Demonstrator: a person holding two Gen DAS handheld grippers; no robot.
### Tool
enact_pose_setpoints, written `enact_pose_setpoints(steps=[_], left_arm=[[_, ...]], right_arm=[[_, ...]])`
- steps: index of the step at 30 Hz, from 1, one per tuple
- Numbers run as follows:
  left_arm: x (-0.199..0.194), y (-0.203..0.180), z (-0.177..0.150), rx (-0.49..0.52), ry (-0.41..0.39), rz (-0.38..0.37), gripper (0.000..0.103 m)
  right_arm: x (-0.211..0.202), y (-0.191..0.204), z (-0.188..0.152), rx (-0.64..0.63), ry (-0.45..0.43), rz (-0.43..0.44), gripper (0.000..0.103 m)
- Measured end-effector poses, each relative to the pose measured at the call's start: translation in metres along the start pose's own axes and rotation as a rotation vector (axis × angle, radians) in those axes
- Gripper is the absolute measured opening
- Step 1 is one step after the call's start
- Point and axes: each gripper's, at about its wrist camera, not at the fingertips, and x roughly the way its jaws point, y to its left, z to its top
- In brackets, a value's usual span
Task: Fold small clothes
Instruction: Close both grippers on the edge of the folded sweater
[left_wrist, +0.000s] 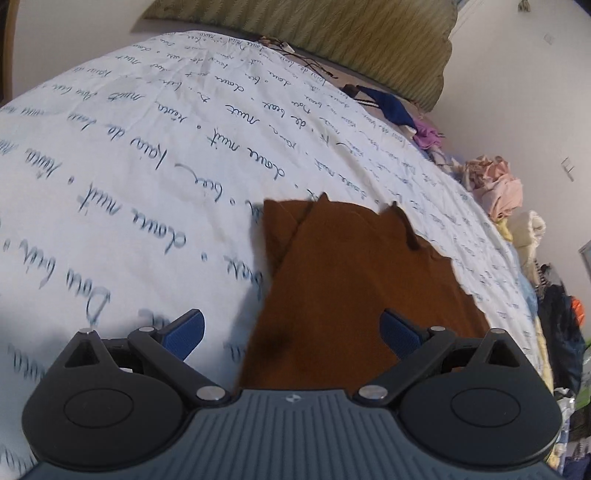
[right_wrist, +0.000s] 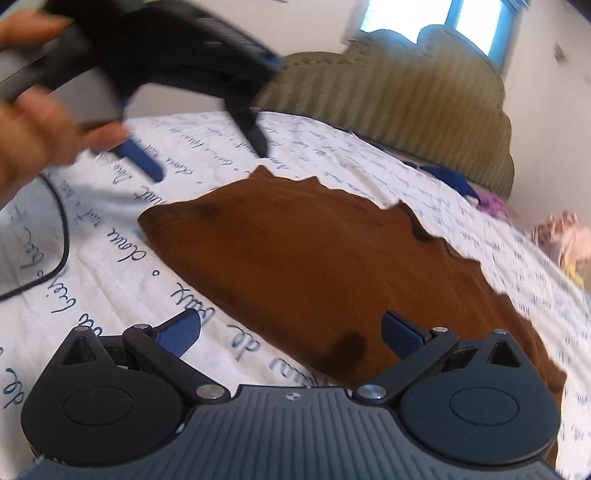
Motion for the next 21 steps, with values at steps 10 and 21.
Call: enact_pose_setpoints(steps=[10, 21], left_arm=[[0.064, 0.033, 0.039, -0.104, 0.176, -0.256, 0.102], [0.11, 0.025, 0.058, -0.085, 0.183, -0.406, 0.101]], right_arm=[[0.019, 0.037, 0.005, -0.195, -0.048, -0.138, 0.102], [0.053, 0.048, 0.02, -0.245, -0.075, -0.228, 0.101]])
